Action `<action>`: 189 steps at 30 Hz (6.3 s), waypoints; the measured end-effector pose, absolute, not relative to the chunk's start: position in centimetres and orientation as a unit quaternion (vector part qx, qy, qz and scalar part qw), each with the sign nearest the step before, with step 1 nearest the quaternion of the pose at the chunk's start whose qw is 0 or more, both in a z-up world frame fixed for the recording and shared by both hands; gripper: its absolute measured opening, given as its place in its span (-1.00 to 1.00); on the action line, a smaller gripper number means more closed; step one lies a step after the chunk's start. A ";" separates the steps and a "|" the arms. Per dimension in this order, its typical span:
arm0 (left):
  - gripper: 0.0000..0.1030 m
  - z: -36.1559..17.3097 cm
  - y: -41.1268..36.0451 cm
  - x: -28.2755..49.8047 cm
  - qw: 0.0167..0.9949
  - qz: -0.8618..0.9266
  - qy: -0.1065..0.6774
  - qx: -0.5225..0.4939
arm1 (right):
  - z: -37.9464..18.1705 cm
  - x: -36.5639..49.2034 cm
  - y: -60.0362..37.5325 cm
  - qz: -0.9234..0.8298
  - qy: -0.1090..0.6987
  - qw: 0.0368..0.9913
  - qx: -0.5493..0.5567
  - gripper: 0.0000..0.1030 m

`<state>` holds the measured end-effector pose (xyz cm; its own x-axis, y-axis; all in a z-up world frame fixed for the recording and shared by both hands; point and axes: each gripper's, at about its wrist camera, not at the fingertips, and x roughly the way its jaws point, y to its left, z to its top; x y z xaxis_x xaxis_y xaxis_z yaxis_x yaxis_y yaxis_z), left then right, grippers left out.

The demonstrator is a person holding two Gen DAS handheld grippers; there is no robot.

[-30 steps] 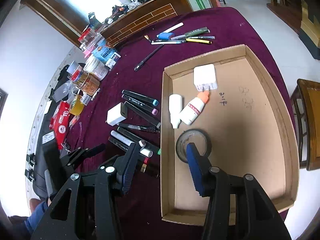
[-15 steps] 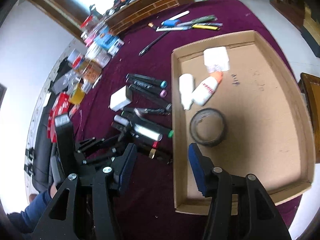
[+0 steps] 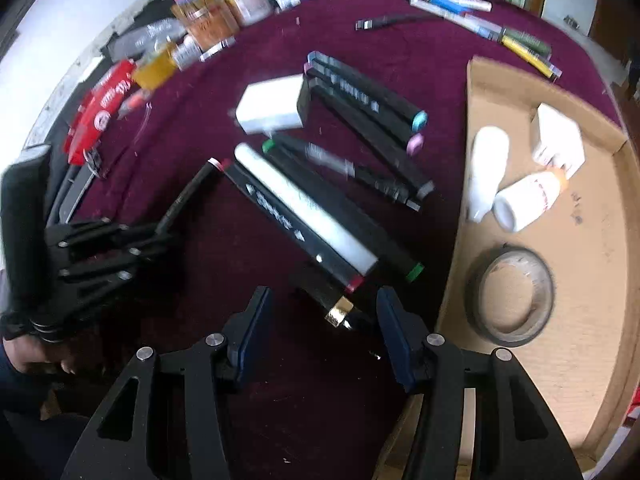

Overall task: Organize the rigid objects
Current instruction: 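Grasp the black lipstick tube with gold band using the right tool, then carry the black marker with the left tool while the right tool carries the lipstick to the tray, then open the left tool to drop the marker in the tray while the right tool releases the lipstick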

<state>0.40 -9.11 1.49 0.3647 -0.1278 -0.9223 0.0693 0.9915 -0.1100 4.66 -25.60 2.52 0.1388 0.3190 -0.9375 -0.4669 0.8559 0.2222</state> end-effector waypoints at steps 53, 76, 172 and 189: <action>-0.76 4.5 -9.2 -0.5 0.849 -0.084 0.521 -0.026 | 1.6 -0.1 -23.7 0.233 0.602 0.763 -0.032 -0.55; -0.77 7.0 -15.4 0.8 0.848 -0.140 0.512 -0.008 | 7.7 1.0 -34.9 0.183 0.504 0.832 0.141 -0.69; -0.14 3.7 -33.7 12.3 0.804 -0.176 0.562 -0.085 | 4.3 15.9 -45.7 0.135 0.578 0.796 0.119 -0.27; -0.13 11.2 -21.0 3.9 0.843 -0.159 0.499 -0.123 | 8.5 9.1 -35.9 0.274 0.553 0.772 0.153 -0.11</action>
<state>3.85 -20.98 11.22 0.4520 -0.3910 -0.8018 0.1453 0.9191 -0.3663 9.09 -35.87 8.46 0.2386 0.5914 -0.7702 -0.2540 0.8036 0.5383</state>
